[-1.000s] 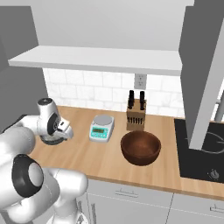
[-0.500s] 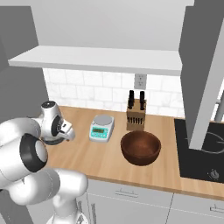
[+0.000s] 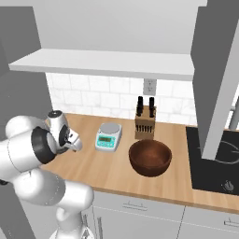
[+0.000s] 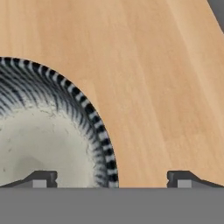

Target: Pick up the bowls on the counter and stack them on top of one another in the open cabinet. Place the smaller bowl on top of the larger bowl.

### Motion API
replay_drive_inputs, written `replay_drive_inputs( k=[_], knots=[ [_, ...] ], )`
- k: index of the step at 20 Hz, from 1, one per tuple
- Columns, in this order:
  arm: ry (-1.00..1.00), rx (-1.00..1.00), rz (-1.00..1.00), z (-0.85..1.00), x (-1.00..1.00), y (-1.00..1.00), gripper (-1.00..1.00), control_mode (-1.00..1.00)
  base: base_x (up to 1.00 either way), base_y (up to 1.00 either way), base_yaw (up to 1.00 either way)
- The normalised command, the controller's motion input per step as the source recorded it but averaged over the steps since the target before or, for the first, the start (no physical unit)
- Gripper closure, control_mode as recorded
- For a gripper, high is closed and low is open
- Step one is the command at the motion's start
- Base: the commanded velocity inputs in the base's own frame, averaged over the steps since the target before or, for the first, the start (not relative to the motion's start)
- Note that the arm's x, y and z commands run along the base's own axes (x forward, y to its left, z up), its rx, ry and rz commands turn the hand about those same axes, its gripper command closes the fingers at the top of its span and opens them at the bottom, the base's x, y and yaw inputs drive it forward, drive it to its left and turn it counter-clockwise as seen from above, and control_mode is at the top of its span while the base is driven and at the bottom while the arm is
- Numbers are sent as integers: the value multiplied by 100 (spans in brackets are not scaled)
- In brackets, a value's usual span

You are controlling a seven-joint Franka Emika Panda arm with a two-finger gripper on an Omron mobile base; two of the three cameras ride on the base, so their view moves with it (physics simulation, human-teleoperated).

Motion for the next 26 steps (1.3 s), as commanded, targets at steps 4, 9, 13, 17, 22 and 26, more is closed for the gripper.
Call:
replay_drive_inputs(
  k=[4, 9, 13, 17, 22, 26],
  knots=[
    [0, 1, -1, -14, 8, 5, 100, -100, 0, 0, 0],
    [0, 0, 0, 0, 0, 0, 100, -100, 0, 0, 0],
    [0, 1, 0, 7, 0, -5, 100, -100, 0, 0, 0],
    [-7, 7, -5, 67, -25, -47, 100, -100, 0, 0, 0],
    [-23, 12, 0, 100, -75, -96, 100, -100, 0, 0, 0],
    [-20, 8, -3, 100, -76, -100, 100, -100, 0, 0, 0]
  ],
)
